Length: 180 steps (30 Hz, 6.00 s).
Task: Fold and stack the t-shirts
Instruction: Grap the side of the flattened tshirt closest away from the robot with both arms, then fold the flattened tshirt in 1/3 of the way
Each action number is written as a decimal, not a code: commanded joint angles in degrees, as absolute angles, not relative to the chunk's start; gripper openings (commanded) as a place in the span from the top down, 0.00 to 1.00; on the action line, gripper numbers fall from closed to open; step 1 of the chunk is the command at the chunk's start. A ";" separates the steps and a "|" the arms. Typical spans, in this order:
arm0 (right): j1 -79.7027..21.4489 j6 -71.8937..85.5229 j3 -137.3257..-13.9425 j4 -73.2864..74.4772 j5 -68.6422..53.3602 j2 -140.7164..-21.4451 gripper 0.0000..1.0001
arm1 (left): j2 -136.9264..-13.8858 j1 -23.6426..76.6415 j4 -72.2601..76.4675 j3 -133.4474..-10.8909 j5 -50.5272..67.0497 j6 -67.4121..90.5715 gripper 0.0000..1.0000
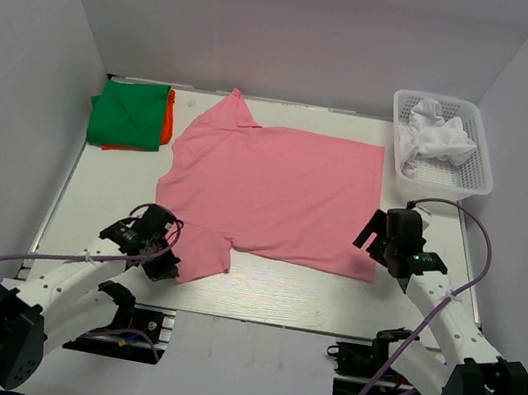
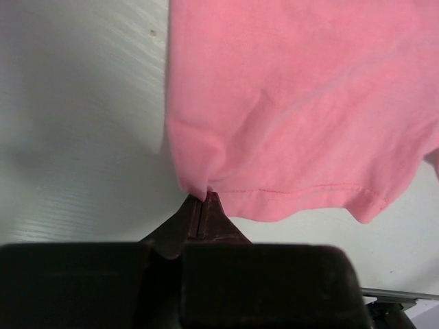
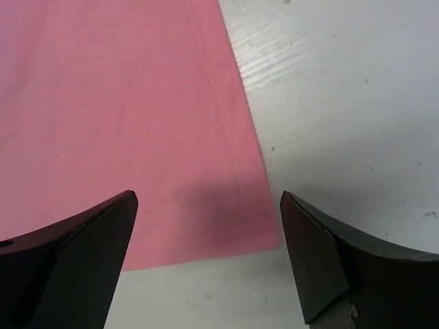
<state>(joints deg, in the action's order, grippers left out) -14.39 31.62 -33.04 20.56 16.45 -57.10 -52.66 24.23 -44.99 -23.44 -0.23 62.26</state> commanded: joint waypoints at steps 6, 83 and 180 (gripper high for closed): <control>-13.71 34.80 -27.78 24.79 12.57 -57.65 0.10 | -48.25 24.35 -46.92 -27.06 -1.14 60.82 1.00; -8.35 26.37 -68.64 15.03 23.73 -99.75 0.71 | -120.84 12.48 -42.52 -107.47 -18.36 40.25 0.51; -16.61 19.77 -49.22 23.64 12.57 -79.54 0.10 | -102.91 26.63 -32.00 -73.03 -6.16 7.13 1.00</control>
<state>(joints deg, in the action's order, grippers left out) -16.93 20.34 -47.09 23.09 11.29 -79.24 -102.87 26.37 -34.26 -70.35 -7.86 10.90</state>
